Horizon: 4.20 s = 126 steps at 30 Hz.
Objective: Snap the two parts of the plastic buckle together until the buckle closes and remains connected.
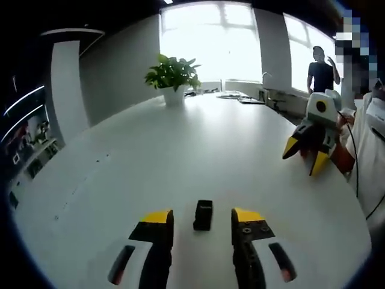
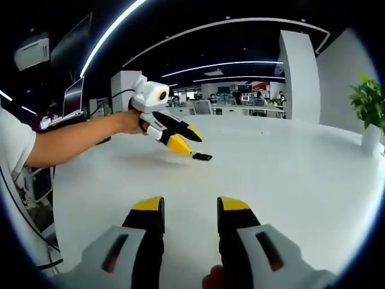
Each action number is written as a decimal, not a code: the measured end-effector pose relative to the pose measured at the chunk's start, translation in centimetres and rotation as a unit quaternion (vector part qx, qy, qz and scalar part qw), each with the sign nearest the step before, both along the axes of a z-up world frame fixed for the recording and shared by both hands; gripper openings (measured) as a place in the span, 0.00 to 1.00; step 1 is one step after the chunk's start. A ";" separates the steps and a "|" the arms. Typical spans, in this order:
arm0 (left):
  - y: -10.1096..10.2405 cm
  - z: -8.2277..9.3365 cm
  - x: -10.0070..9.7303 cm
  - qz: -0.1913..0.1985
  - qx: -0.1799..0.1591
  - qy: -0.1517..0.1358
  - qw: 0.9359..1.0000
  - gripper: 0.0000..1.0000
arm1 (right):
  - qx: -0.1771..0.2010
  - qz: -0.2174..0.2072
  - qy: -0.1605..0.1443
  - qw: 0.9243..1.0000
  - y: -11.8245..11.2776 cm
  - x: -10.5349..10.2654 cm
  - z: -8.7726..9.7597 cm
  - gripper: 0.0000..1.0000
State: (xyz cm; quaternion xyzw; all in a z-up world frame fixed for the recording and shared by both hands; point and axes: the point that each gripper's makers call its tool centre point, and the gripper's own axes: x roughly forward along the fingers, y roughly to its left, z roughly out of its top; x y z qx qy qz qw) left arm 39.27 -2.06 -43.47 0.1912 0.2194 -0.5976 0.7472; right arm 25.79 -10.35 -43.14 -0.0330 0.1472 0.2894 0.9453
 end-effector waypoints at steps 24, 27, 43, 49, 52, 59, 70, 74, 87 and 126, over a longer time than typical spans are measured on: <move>7.2 3.1 -4.3 0.211 -0.056 -0.060 0.974 0.39 | -0.026 -0.003 -0.003 1.000 0.0 0.0 -0.4 0.35; 7.5 3.0 -4.8 0.230 -0.064 -0.055 0.969 0.39 | -0.028 -0.005 -0.002 1.000 0.0 0.0 -0.5 0.35; 9.8 2.6 -9.5 0.330 -0.125 -0.059 0.934 0.38 | -0.028 -0.011 -0.003 1.000 -0.5 0.2 -0.6 0.36; 10.3 1.9 -10.7 0.353 -0.132 -0.052 0.925 0.40 | -0.028 -0.013 -0.003 1.000 -0.5 0.1 -0.6 0.36; 10.7 1.7 -11.0 0.373 -0.140 -0.055 0.916 0.41 | -0.028 -0.014 -0.003 1.000 -0.5 0.1 -0.6 0.36; 11.9 1.9 -11.2 0.417 -0.164 -0.062 0.892 0.41 | -0.019 -0.017 -0.013 1.000 -0.6 0.2 0.3 0.38; 13.4 2.4 -11.5 0.450 -0.178 -0.060 0.873 0.41 | -0.019 -0.021 -0.014 0.999 -1.2 0.5 0.8 0.40; 14.1 1.9 -11.5 0.465 -0.168 -0.072 0.866 0.41 | -0.017 -0.025 -0.011 0.999 -2.0 0.7 0.7 0.40; 15.6 1.2 -11.6 0.495 -0.176 -0.073 0.848 0.41 | -0.031 -0.044 -0.011 0.998 -4.6 0.4 0.4 0.40; 15.5 0.5 -11.9 0.488 -0.182 -0.076 0.850 0.41 | -0.022 -0.072 -0.024 0.997 -6.0 0.4 0.3 0.40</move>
